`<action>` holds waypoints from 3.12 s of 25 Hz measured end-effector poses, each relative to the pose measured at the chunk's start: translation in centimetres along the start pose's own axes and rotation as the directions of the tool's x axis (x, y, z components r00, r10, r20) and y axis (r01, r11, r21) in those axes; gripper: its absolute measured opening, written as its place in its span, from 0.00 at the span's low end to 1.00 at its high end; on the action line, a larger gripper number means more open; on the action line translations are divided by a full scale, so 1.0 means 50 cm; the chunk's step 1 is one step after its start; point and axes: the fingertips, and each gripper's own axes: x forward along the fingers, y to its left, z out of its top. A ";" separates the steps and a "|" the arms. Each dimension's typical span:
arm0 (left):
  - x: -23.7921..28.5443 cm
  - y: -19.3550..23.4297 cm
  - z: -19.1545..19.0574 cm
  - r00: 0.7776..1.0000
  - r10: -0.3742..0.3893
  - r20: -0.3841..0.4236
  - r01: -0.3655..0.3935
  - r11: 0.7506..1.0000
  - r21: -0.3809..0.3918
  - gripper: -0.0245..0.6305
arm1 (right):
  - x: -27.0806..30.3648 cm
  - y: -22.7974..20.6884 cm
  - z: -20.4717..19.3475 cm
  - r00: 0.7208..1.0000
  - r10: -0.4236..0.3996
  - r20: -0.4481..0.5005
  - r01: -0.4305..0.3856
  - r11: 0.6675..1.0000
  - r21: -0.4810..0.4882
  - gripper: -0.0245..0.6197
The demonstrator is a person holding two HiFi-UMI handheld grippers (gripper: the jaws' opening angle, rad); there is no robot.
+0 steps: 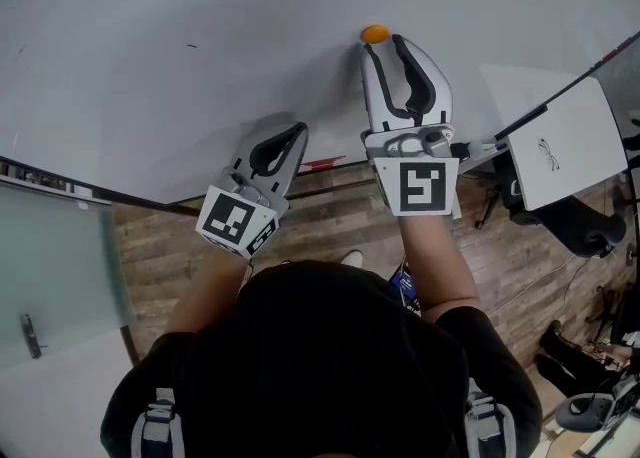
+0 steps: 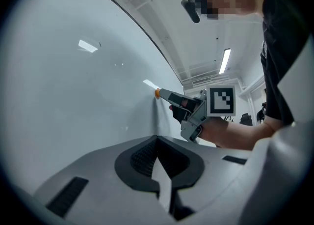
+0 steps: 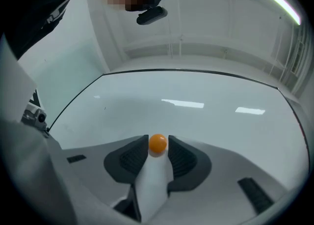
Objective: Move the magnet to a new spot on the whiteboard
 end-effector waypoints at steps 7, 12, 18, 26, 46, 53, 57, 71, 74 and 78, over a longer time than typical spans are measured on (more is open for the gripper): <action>-0.001 0.012 -0.001 1.000 0.016 -0.002 -0.016 1.000 -0.004 0.04 | 0.018 0.008 0.001 1.000 -0.001 0.005 0.001 0.999 -0.053 0.25; -0.005 0.022 -0.001 1.000 0.026 -0.001 -0.026 1.000 -0.005 0.04 | 0.025 0.006 0.002 1.000 -0.025 0.000 0.025 0.995 -0.098 0.25; -0.014 0.036 -0.003 1.000 0.029 0.001 -0.028 1.000 -0.011 0.04 | 0.026 0.009 0.000 0.999 -0.041 -0.008 0.040 0.993 -0.107 0.23; -0.029 0.040 -0.005 1.000 0.010 0.002 -0.010 1.000 -0.017 0.04 | 0.015 0.018 0.013 0.999 -0.036 -0.010 0.036 0.996 -0.081 0.22; -0.170 0.063 -0.025 0.996 -0.088 0.010 0.088 0.996 -0.022 0.04 | -0.124 0.200 0.002 0.977 0.071 -0.203 -0.049 0.993 0.111 0.22; -0.223 0.053 -0.043 0.990 -0.140 0.000 0.140 0.990 -0.020 0.04 | -0.192 0.281 -0.045 0.949 0.109 -0.295 -0.062 0.985 0.162 0.22; -0.252 0.052 -0.050 0.987 -0.162 -0.005 0.162 0.987 -0.011 0.04 | -0.216 0.325 -0.065 0.933 0.132 -0.335 -0.065 0.977 0.203 0.22; -0.306 0.050 -0.102 0.978 -0.209 -0.020 0.208 0.978 -0.009 0.04 | -0.274 0.433 -0.124 0.898 0.182 -0.401 -0.064 0.955 0.290 0.22; -0.309 0.050 -0.118 0.977 -0.208 -0.038 0.208 0.978 -0.003 0.04 | -0.280 0.447 -0.135 0.893 0.190 -0.407 -0.070 0.954 0.293 0.22; -0.311 0.050 -0.131 0.977 -0.212 -0.041 0.212 0.977 0.004 0.04 | -0.288 0.455 -0.149 0.888 0.190 -0.419 -0.059 0.950 0.305 0.22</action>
